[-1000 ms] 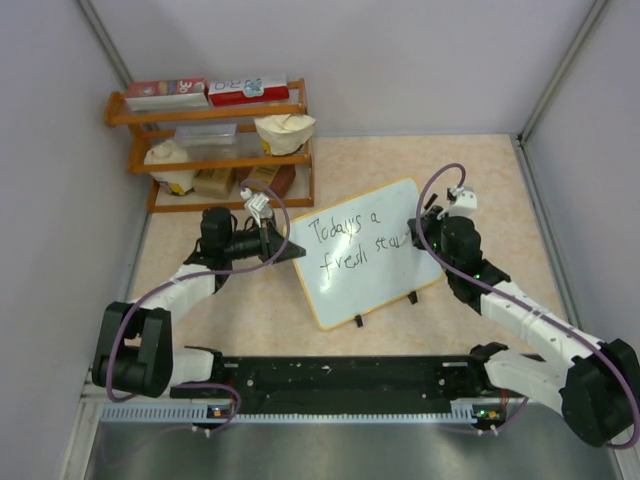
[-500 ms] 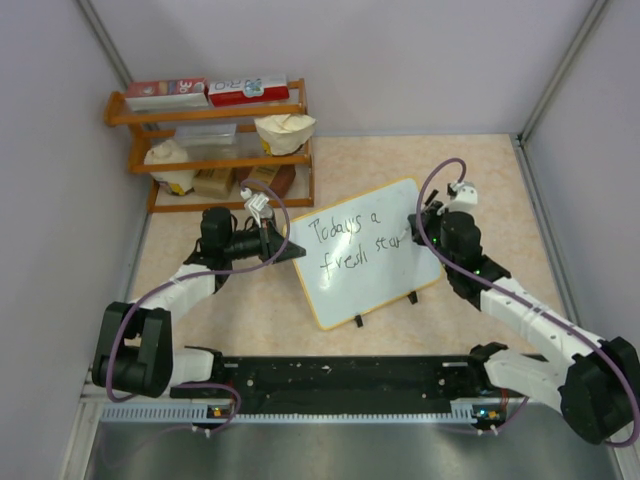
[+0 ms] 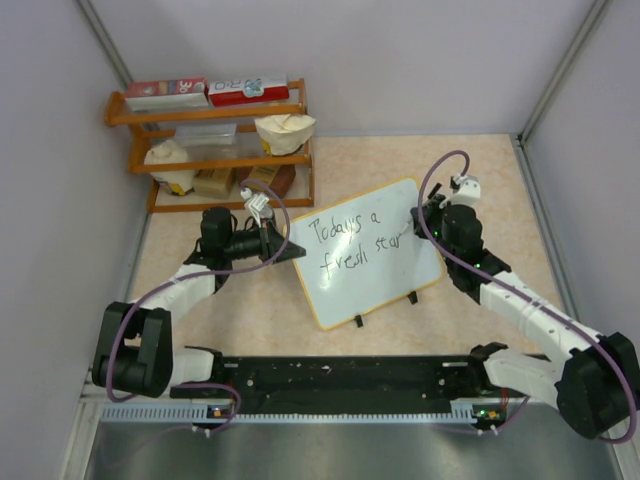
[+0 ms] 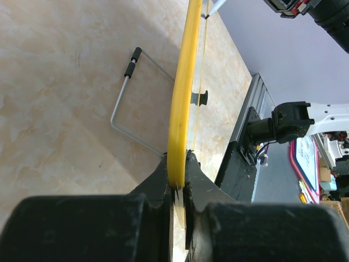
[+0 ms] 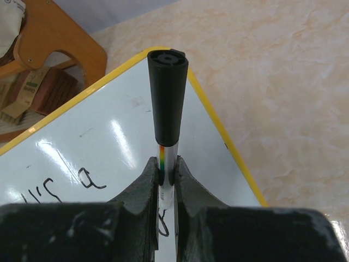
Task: Write a sentence on the whiteboard
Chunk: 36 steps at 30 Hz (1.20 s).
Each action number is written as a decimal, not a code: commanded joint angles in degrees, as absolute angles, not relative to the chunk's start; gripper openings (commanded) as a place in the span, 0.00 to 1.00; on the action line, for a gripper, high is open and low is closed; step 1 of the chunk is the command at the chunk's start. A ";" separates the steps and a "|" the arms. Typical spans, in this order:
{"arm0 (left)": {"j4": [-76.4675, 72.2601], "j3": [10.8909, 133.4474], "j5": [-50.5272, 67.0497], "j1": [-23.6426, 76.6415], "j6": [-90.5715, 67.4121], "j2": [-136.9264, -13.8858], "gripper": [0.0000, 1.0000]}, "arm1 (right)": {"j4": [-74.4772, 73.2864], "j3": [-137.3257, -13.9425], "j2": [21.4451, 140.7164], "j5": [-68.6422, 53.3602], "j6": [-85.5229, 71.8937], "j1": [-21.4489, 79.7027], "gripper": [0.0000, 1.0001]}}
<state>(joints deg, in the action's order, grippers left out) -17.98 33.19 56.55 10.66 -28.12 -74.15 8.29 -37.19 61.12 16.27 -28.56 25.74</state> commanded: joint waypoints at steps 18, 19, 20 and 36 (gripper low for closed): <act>-15.03 31.99 52.47 11.25 -18.72 -74.79 0.00 | 8.88 -37.97 53.62 16.34 -28.39 25.14 0.00; -15.03 31.99 52.47 11.25 -18.72 -74.88 0.00 | 8.88 -38.06 53.27 16.52 -28.21 25.14 0.00; -15.03 31.99 52.56 11.25 -18.72 -74.97 0.00 | 8.79 -38.06 53.52 17.05 -27.95 25.05 0.00; -14.77 32.08 52.38 11.25 -18.63 -74.71 0.00 | 11.42 -38.58 60.64 16.61 -28.21 24.52 0.00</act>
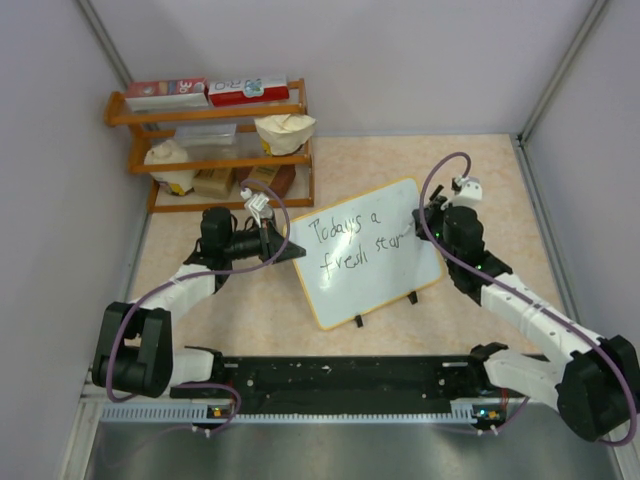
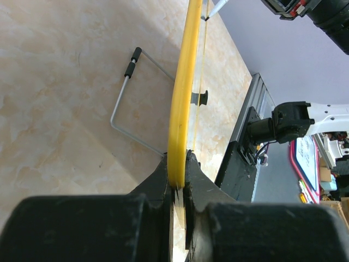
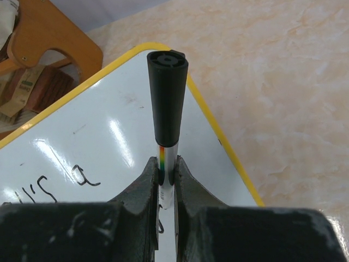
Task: Write a sentence on the whiteboard
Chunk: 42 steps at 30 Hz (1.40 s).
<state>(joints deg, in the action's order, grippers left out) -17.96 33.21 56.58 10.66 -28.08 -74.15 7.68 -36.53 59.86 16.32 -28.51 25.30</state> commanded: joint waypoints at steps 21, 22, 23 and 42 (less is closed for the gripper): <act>-14.77 31.99 52.47 11.25 -18.63 -74.62 0.00 | 9.14 -38.67 59.68 20.75 -27.33 23.03 0.00; -14.77 31.99 52.38 11.25 -18.63 -74.62 0.00 | 9.49 -38.41 59.24 19.96 -27.51 23.11 0.00; -14.77 31.99 52.38 11.25 -18.63 -74.71 0.00 | 9.93 -38.15 58.89 19.52 -27.77 23.12 0.00; -15.12 31.55 52.38 11.16 -18.81 -74.53 0.00 | 12.48 -40.52 62.14 16.96 -28.92 23.12 0.00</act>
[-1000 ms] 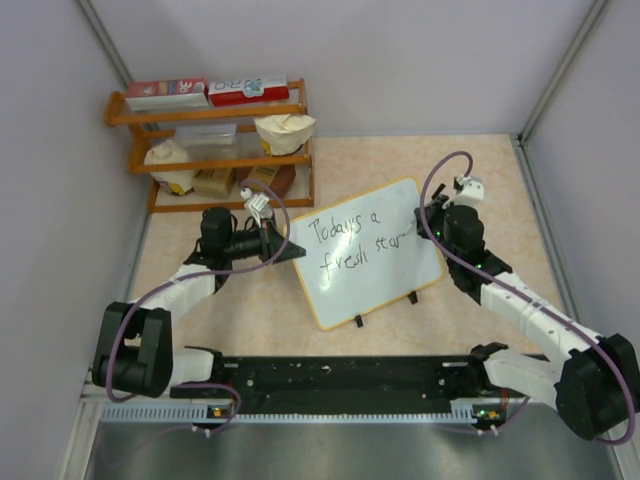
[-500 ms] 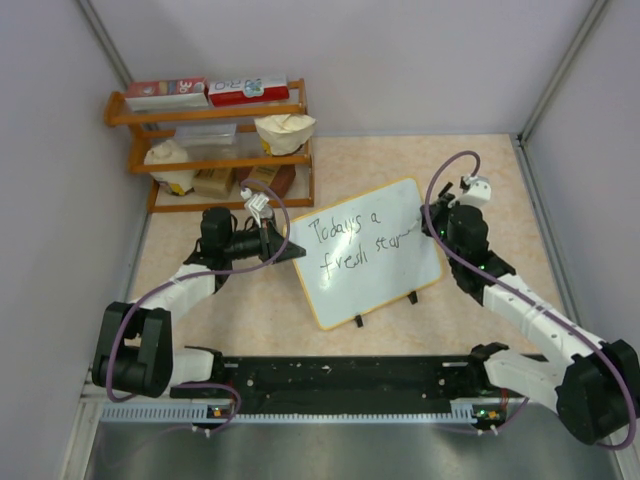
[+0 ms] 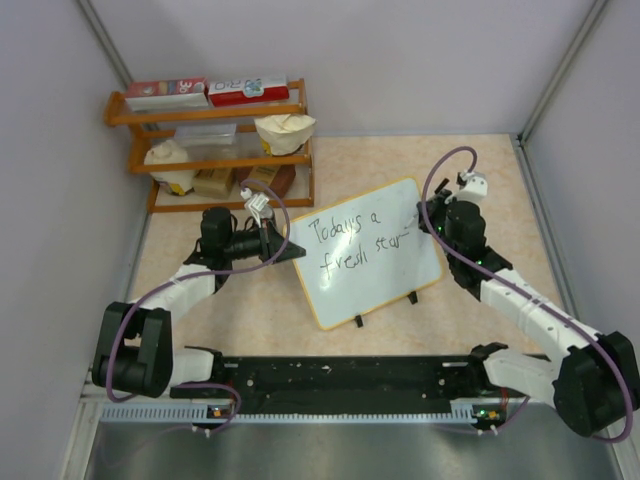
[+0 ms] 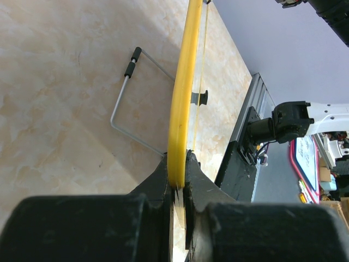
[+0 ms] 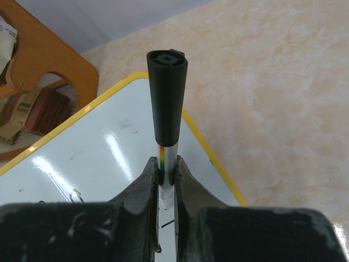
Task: Write a sentence on the whiteboard
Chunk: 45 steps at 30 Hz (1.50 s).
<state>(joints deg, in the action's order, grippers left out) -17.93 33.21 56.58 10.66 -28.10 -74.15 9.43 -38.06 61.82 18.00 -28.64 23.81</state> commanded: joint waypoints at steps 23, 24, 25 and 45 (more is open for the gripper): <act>-15.29 31.73 52.38 11.25 -18.89 -75.06 0.00 | 10.90 -32.96 61.26 16.09 -30.23 23.11 0.00; -15.29 31.82 52.38 11.25 -18.90 -75.06 0.00 | 10.99 -32.61 61.17 15.82 -30.32 23.12 0.00; -15.29 31.82 52.38 11.25 -18.90 -75.06 0.00 | 10.99 -32.09 60.91 15.91 -30.50 23.12 0.00; -15.03 32.25 52.56 11.25 -18.81 -75.32 0.00 | 9.49 -35.68 59.50 18.11 -29.09 21.62 0.00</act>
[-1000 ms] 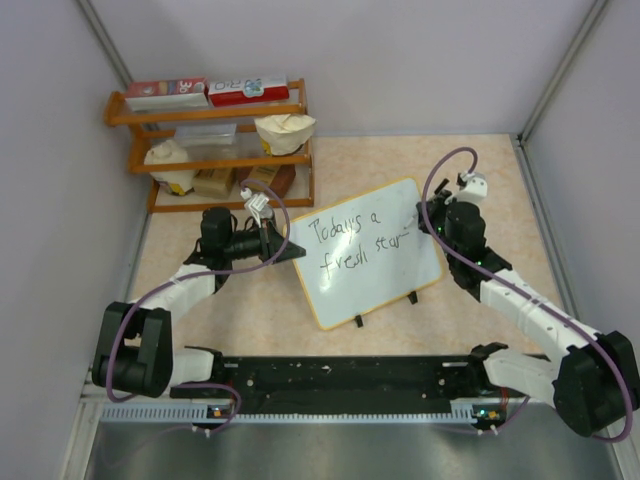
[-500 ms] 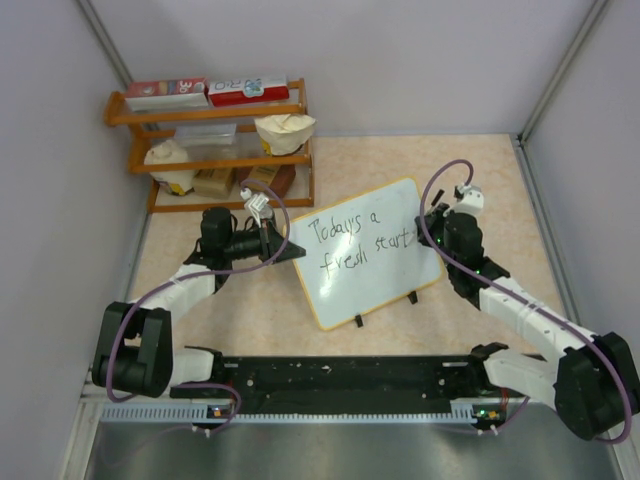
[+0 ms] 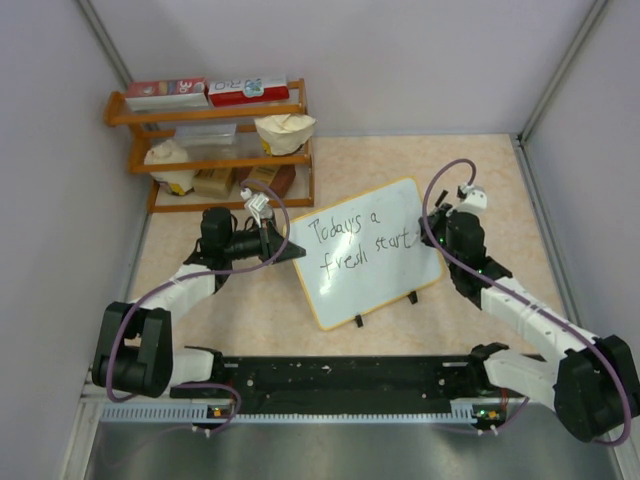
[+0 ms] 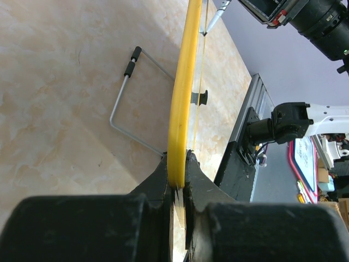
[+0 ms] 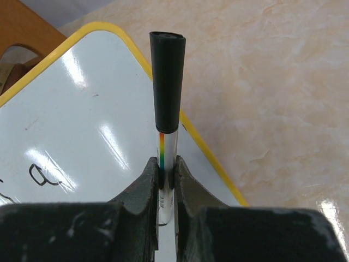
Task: Write a sentence on the whiteboard
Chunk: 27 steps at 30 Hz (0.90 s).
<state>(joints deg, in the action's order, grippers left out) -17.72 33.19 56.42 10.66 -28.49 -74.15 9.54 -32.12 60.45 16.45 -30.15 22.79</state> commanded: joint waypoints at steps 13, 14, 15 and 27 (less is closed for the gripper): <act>-14.50 32.61 52.38 11.25 -18.46 -75.67 0.00 | 7.91 -37.44 53.99 16.88 -29.35 21.53 0.00; -14.50 32.61 52.30 11.25 -18.37 -75.67 0.00 | 7.82 -37.27 52.83 16.44 -29.53 21.53 0.00; -14.41 32.69 52.21 11.25 -18.37 -75.67 0.00 | 7.13 -37.18 51.87 15.74 -29.44 21.53 0.00; -11.78 34.10 51.24 11.25 -17.49 -75.41 0.22 | 0.18 -34.63 40.88 10.29 -30.67 21.53 0.00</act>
